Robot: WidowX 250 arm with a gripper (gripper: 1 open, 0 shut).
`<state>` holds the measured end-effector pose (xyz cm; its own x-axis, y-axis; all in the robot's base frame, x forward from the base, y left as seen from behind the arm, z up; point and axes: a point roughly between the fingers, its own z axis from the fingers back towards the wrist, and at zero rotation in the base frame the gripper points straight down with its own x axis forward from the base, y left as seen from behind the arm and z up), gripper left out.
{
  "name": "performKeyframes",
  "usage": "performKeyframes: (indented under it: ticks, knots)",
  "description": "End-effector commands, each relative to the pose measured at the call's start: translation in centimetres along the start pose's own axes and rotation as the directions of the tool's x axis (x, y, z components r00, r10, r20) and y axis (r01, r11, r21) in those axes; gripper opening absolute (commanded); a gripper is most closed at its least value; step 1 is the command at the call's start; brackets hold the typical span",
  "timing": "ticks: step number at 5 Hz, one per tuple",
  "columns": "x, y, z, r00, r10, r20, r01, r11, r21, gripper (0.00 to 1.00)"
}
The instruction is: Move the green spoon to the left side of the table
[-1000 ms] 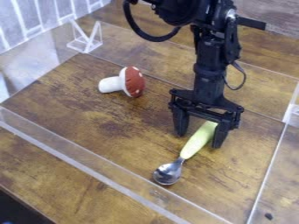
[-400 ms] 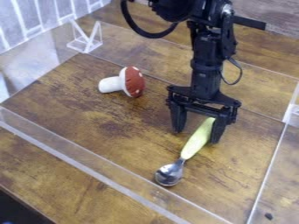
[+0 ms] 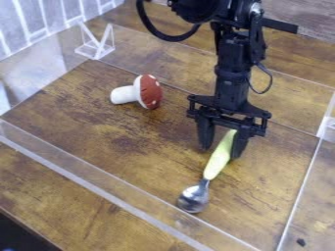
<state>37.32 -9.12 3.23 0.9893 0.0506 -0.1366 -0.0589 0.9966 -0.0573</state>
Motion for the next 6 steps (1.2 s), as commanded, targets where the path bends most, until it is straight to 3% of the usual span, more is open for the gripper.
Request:
performKeyframes:
  ticks: [1,3,6]
  knots:
    - [0.6,-0.9,1.9,0.997,-0.065,0.043,0.066,0.998,-0.001,0.0]
    - [0.3,-2.0,1.6,0.982,-0.19,-0.016,0.19,0.982,0.01,0.0]
    - [-0.4,-3.2,1.4,0.96,-0.268,-0.076,0.267,0.963,-0.028,0.0]
